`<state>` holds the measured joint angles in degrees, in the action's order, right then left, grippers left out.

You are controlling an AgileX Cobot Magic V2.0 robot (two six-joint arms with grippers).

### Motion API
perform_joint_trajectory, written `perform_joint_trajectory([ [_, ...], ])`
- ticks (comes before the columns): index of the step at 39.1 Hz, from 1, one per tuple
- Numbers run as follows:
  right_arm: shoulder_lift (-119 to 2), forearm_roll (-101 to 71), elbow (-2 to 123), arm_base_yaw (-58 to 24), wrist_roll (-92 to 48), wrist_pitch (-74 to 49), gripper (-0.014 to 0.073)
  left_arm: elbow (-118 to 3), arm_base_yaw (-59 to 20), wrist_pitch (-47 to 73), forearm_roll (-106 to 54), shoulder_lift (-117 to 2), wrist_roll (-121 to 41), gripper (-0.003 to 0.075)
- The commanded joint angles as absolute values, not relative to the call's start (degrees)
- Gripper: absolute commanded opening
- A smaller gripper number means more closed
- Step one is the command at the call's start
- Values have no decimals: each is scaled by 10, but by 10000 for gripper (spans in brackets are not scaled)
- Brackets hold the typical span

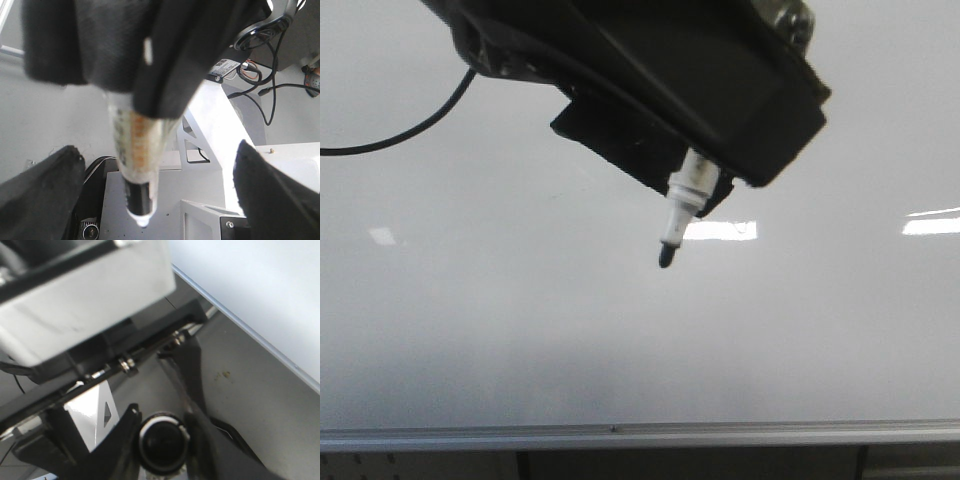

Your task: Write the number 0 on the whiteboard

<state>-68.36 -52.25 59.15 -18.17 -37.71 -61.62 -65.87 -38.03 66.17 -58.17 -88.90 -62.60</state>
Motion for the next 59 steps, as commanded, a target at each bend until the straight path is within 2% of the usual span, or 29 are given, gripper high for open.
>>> perform_joint_trajectory([
  [1,-675,-567,605,-180,-391,-609,-61,-676,-384,665,-624,-863,-628,543],
  [15,-675,-567,605,-180,-393,-609,-61,-676,-384,683,-613,-863,-628,274],
  [18,-675,-567,605,-180,-393,-609,-61,-676,-384,692,-609,-863,-628,194],
  [24,-675,-567,605,-180,-393,-607,-61,-676,-384,694,-599,-863,-628,-20],
  [27,-675,-567,605,-180,-393,-607,-48,-676,-384,694,-594,-863,-628,-20],
  [30,-675,-567,605,-180,-393,-607,2,-676,-384,694,-586,-863,-628,-20],
  [38,-674,-569,607,-180,-393,-600,345,-676,-384,693,-575,-863,-628,-20],
  [41,-668,-570,607,-180,-394,-589,423,-676,-384,687,-569,-863,-628,-20],
  [51,-604,-551,606,-180,-410,-537,436,-676,-373,644,-503,-863,-617,-20],
  [59,-502,-451,562,-180,-410,-456,434,-682,-288,568,-401,-863,-499,-19],
])
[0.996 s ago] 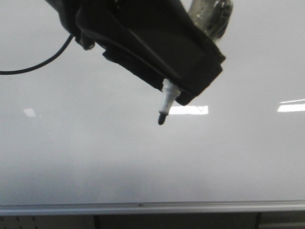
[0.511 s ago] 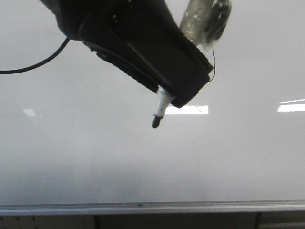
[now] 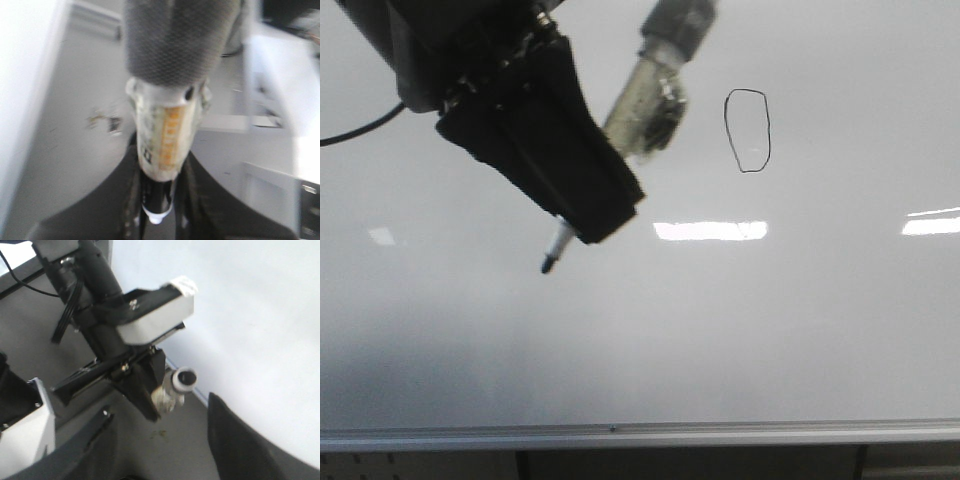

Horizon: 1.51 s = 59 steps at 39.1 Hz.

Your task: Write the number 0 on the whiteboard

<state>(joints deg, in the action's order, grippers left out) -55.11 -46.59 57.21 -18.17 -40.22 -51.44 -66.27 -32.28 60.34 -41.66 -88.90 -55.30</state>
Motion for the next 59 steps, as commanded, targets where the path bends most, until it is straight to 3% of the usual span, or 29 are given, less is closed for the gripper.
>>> perform_joint_trajectory([
  [1,-486,-445,549,-180,-410,-438,434,-682,-276,560,-390,-863,-484,-19],
  [17,-216,-436,310,-180,-410,-240,426,-682,-43,513,-178,-863,-230,-19],
  [21,-168,-436,274,-180,-410,-234,316,-682,2,509,-162,-863,-203,-19],
  [27,-142,-436,255,-180,-410,-238,44,-682,47,497,-162,-863,-202,-19],
  [32,-142,-436,254,-180,-410,-240,-75,-682,56,466,-160,-863,-202,-19],
  [59,-142,-436,254,-180,-410,-248,-69,-775,56,443,-167,-985,-191,-19],
])
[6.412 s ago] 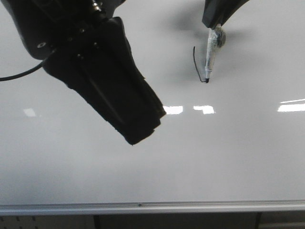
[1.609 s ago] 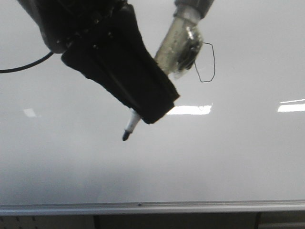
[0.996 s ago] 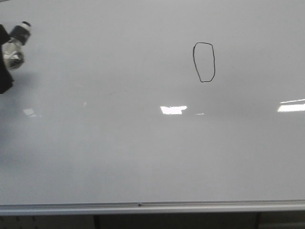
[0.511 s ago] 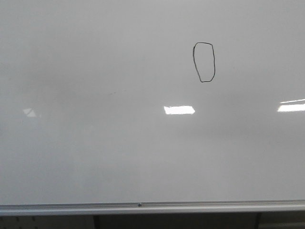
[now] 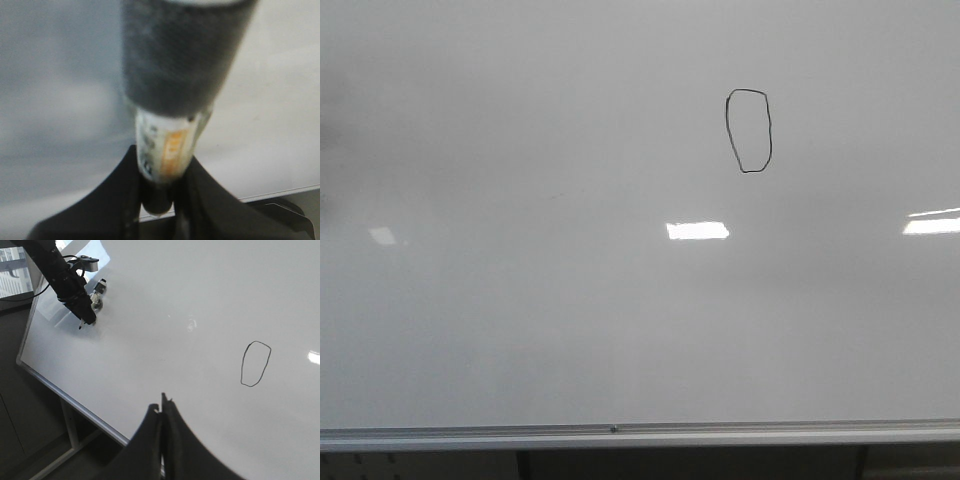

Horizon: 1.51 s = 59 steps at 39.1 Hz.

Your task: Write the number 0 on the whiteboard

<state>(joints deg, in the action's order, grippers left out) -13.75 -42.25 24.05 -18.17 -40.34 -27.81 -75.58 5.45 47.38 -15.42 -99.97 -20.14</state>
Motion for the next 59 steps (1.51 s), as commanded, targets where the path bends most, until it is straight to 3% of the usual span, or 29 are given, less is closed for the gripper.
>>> perform_joint_trajectory([
  [1,-142,-436,254,-180,-410,-248,-69,-775,56,442,-167,-985,-191,-18],
  [7,-142,-436,254,-180,-410,-248,-69,-775,56,441,-167,-985,-191,51],
  [18,-142,-436,254,-180,-410,-247,-69,-775,56,441,-166,-985,-191,470],
  [23,-142,-436,254,-180,-410,-247,-69,-775,56,450,-164,-976,-192,559],
  [34,-142,-436,254,-180,-410,-247,-69,-762,56,512,-153,-897,-192,554],
  [38,-142,-436,254,-180,-410,-247,-69,-733,55,510,-166,-856,-192,509],
  [42,-142,-436,254,-180,-410,-247,-69,-688,55,503,-168,-808,-192,397],
  [53,-142,-436,254,-180,-410,-247,-69,-543,55,454,-185,-663,-193,-20],
  [59,-142,-436,254,-180,-410,-247,-69,-468,55,415,-213,-573,-194,-20],
])
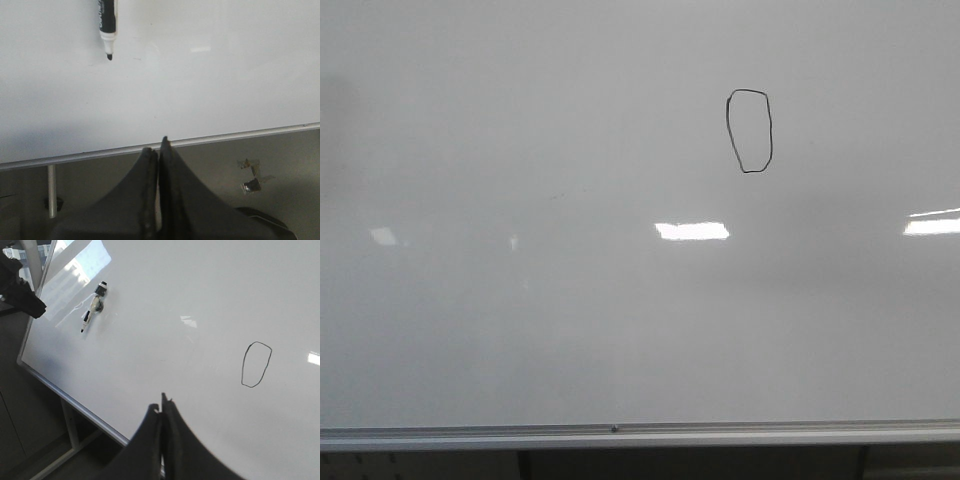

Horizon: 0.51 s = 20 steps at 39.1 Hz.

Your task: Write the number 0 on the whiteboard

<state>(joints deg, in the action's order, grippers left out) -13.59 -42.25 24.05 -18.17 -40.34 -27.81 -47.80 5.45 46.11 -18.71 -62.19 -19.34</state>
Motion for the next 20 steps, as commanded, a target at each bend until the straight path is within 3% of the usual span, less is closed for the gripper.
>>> perform_joint_trajectory([
  [1,-142,-436,254,-180,-410,-247,-69,-459,55,414,-214,-561,-194,-20],
  [10,-142,-436,254,-180,-410,-247,-69,-440,55,419,-215,-478,-194,-20],
  [20,-142,-436,254,-180,-410,-247,-69,-440,55,419,-215,-466,-194,-20],
])
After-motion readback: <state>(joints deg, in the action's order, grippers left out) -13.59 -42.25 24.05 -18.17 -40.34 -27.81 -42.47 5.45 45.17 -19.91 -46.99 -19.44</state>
